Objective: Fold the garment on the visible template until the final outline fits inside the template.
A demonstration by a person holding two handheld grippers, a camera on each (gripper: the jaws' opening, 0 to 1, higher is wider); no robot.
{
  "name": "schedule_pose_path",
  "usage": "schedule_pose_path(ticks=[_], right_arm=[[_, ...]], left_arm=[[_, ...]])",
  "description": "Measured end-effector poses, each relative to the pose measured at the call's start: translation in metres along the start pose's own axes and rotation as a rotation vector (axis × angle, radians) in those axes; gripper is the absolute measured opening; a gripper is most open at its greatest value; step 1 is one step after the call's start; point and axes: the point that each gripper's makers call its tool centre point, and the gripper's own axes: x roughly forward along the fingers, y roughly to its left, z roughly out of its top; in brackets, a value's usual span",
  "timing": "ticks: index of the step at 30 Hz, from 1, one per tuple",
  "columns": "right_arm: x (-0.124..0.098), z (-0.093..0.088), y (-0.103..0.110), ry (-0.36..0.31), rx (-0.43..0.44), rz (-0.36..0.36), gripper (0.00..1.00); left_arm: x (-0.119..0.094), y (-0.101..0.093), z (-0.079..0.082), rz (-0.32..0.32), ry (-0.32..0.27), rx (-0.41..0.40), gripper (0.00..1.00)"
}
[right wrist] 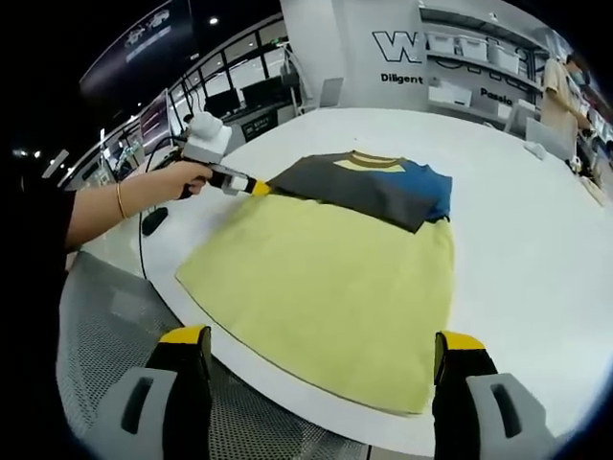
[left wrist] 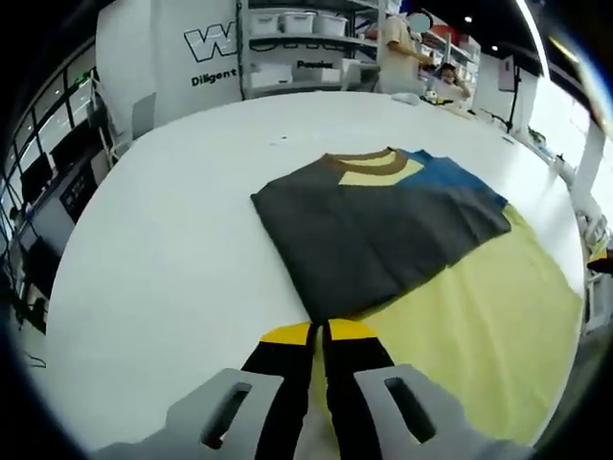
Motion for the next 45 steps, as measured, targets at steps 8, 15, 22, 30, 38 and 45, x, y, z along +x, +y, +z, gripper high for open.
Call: schedule_pose_path(ticks=[8, 15, 22, 30, 38, 45], right_arm=[[0.003, 0.000, 0.002, 0.005, 0.005, 0.009, 0.95], [0.006, -0.005, 0.005, 0.036, 0.007, 0.016, 0.93], [0.010, -0.007, 0.003, 0.057, 0.013, 0.006, 0.89], [0.015, -0.009, 0.004, 0.074, 0.005, 0.005, 0.86], [0.022, -0.011, 0.003, 0.096, -0.001, 0.002, 0.84], [0.024, -0.010, 0.003, 0.104, -0.005, 0.000, 0.83]], left_arm=[[-0.005, 0.016, -0.004, 0.016, 0.010, 0.006, 0.08], [-0.008, 0.034, -0.006, 0.041, 0.021, -0.010, 0.08], [-0.012, 0.048, -0.010, 0.064, 0.035, -0.004, 0.08], [-0.016, 0.066, -0.014, 0.100, 0.045, -0.008, 0.08], [-0.017, 0.065, -0.015, 0.090, 0.044, -0.022, 0.12], [-0.026, 0.061, -0.008, 0.058, 0.007, -0.037, 0.33]])
